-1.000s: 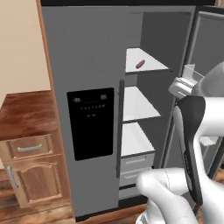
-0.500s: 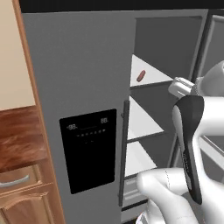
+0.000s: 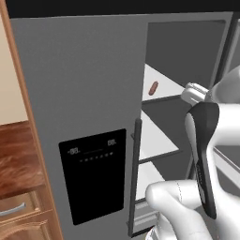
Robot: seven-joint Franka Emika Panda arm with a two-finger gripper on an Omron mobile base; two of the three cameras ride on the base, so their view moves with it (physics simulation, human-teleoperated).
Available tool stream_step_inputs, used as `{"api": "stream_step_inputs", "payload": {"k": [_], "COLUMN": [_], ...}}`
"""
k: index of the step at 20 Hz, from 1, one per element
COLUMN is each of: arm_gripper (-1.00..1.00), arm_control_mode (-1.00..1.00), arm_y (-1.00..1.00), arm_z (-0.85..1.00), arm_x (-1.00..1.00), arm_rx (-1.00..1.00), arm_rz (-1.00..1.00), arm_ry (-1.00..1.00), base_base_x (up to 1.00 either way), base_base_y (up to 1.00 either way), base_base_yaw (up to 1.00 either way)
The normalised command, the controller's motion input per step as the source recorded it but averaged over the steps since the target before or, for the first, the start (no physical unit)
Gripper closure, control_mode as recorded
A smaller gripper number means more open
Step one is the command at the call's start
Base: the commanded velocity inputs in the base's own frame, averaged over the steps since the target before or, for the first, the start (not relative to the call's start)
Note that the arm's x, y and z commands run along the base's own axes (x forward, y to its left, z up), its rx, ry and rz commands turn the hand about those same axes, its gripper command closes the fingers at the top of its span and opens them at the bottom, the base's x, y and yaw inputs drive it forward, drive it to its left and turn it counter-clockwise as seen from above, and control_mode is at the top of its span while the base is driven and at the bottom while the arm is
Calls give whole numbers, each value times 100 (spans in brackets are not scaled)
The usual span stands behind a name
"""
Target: Move the hot dog bun to the plate on the dining table and place the condiment next to that plate. Then navigate to the fridge and take the sausage and place it on the plate as well.
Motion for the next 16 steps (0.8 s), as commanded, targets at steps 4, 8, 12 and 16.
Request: {"api": "stream_step_inputs", "payload": {"k": [4, 8, 12, 16], "arm_gripper": [-100, -100, -100, -100], "arm_control_mode": [100, 100, 100, -100], "arm_y": [0, 0, 0, -2], "arm_z": [0, 0, 0, 2], "arm_x": [0, 0, 0, 45], "arm_rx": [0, 0, 0, 4], "arm_rz": [0, 0, 0, 0], "arm_ry": [0, 0, 0, 3], "base_base_x": [65, 75, 76, 38], "base_base_y": [-7, -2, -8, -2], "base_base_yaw": [0, 0, 0, 0]}}
